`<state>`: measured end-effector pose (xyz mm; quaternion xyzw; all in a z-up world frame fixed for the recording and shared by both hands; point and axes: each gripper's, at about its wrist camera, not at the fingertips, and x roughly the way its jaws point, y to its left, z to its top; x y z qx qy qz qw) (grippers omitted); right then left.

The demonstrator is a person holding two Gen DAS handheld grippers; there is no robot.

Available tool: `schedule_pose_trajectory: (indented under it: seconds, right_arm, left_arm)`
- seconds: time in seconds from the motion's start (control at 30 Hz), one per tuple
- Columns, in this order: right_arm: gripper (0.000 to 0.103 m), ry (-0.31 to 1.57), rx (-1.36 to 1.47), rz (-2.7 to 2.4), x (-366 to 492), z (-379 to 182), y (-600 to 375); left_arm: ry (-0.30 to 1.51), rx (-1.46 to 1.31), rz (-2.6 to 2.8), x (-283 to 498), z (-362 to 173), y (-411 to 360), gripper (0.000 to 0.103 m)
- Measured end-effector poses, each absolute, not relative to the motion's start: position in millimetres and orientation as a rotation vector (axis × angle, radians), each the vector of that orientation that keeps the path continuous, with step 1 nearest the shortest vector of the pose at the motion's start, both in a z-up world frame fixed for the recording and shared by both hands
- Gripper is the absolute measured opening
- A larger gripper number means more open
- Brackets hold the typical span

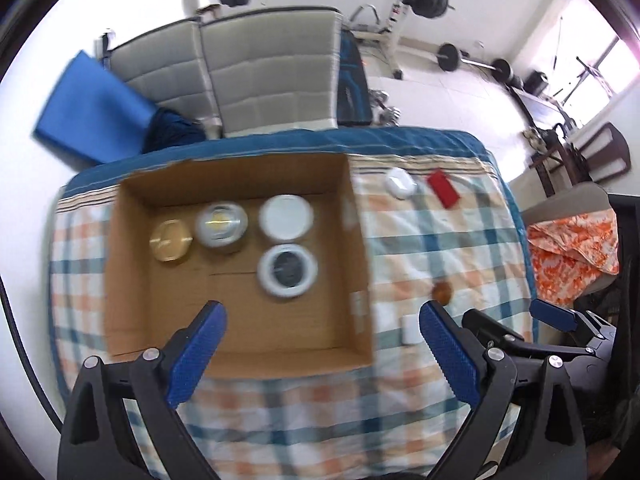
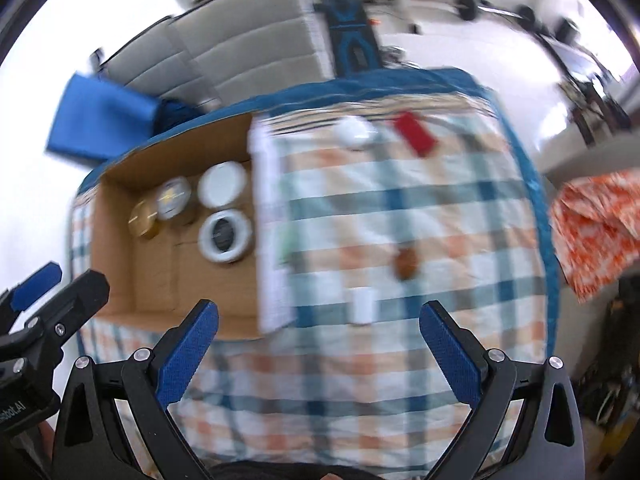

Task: Organize rigid objects
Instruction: 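Grasp the brown walnut with the right tool while the left tool grasps the white cup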

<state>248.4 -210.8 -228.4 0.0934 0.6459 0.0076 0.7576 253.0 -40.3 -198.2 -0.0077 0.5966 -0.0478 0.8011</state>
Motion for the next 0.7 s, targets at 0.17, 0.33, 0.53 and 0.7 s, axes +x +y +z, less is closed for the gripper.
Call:
schedule_pose_trajectory:
  seconds: [0.17,0.33,0.53,0.7]
  right_arm:
    - [0.102,1.471,0.284,-0.080,272,-281,-272]
    - [0.086,1.583,0.355,-0.072,286,-353,-295]
    - [0.069,1.651,0.394,-0.035,292,-415,-290]
    - [0.035,1.688,0.394,-0.025,294,-441,-284]
  left_arm:
    - [1.339,0.040,-0.091,282,-248,-91,0.099]
    - [1.416,0.080,-0.064,296,-295,-114,0.099]
    - [1.460,0.147,-0.011,301,-328,-120,0.099]
    - [1.481,0.160,0.010,305,-338,-119,0.099]
